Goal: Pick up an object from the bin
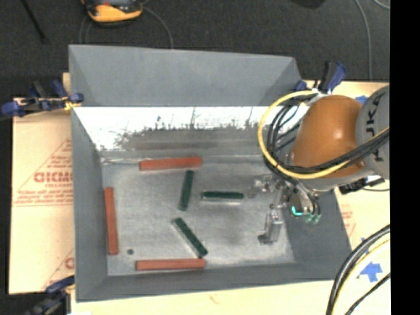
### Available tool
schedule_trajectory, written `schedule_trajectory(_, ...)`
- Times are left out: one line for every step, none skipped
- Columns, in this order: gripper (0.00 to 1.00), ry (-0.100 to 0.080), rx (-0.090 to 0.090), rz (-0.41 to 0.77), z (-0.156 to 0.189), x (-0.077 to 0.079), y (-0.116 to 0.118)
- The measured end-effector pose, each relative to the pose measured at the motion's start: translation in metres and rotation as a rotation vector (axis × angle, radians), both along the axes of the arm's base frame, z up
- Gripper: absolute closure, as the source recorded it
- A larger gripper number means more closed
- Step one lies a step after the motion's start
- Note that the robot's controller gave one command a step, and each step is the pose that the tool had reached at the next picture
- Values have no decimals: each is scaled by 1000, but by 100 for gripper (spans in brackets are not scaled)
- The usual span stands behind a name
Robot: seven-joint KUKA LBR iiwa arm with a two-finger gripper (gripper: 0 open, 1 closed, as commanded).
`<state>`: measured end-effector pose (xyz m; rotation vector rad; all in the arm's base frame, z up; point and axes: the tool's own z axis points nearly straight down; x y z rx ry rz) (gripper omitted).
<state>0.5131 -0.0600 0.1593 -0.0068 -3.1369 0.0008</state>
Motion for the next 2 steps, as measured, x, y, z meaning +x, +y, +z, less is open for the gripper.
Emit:
schedule_trajectory(0, -8, -1, 2, 5, 2, 0)
schedule_trajectory(0, -5, -2, -38, 5, 11, 9)
